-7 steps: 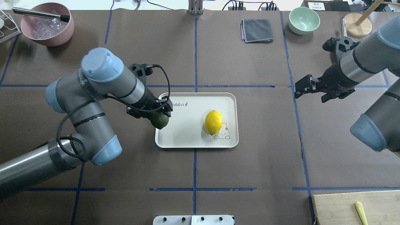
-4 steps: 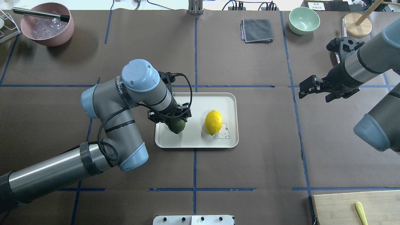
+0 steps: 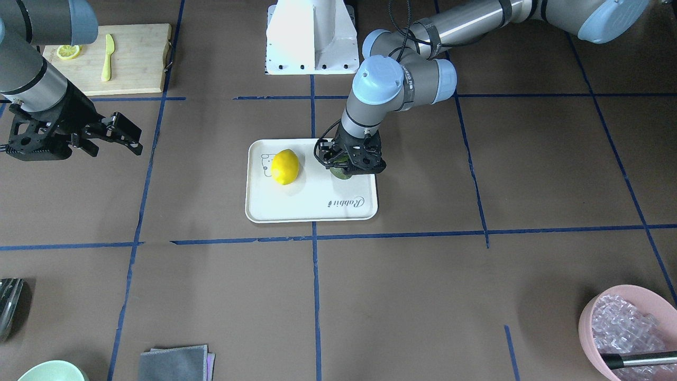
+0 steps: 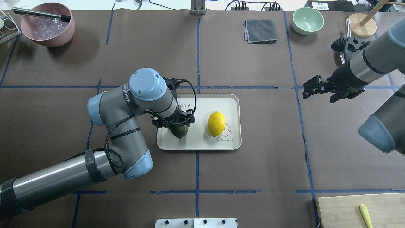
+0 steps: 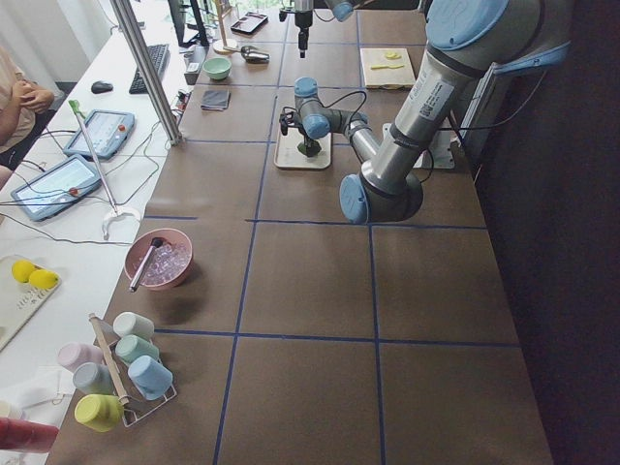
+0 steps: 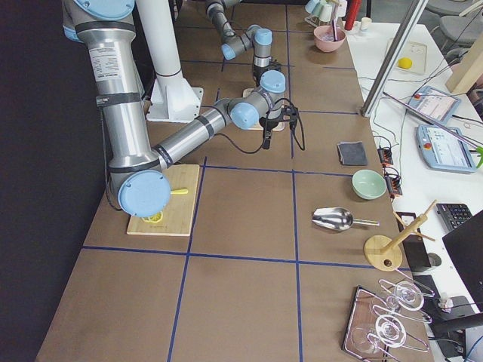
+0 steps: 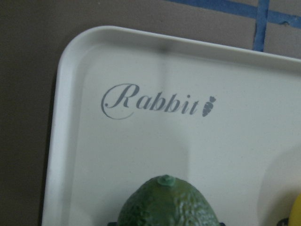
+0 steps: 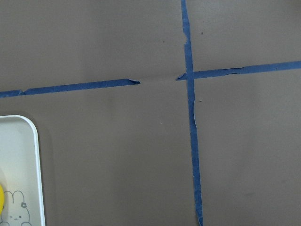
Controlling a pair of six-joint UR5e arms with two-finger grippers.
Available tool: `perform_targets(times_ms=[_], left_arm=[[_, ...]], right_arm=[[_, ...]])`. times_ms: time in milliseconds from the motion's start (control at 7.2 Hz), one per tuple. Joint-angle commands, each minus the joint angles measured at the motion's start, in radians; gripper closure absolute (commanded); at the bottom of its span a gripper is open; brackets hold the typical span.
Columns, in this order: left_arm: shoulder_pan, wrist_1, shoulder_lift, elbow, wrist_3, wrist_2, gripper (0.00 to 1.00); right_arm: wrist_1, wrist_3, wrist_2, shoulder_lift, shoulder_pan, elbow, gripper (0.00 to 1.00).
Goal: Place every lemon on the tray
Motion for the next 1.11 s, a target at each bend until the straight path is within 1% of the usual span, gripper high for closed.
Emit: perform_targets(times_ms=[0, 278, 417, 556, 694, 833, 972], left_arm=[[0.001, -0.004, -0.001, 0.000, 0.001, 0.003, 0.00], [-0.007, -0.001, -0.001, -0.022, 0.001, 0.000, 0.00], [-0.039, 0.005, 0.016, -0.067, 0.001, -0.006, 0.00], [-0.051, 0.033, 0.100, -0.160, 0.004, -0.009, 0.00], [-0.094, 0.101, 0.178, -0.259, 0.067, -0.035, 0.00], [-0.138, 0.161, 0.256, -0.371, 0.214, -0.081, 0.00], [-0.174, 0.162, 0.411, -0.477, 0.314, -0.086, 0.00]], right_arm=[[0.001, 0.000, 0.000, 0.000, 0.000, -0.002, 0.00], [0.001, -0.003, 0.000, 0.000, 0.005, 0.000, 0.00], [-0.002, -0.032, 0.003, -0.005, 0.024, -0.002, 0.00], [-0.005, -0.093, 0.015, -0.030, 0.066, -0.002, 0.00], [-0.013, -0.192, 0.018, -0.064, 0.112, -0.003, 0.00], [-0.018, -0.287, 0.020, -0.101, 0.162, -0.008, 0.00], [-0.018, -0.383, 0.049, -0.132, 0.217, -0.019, 0.00]])
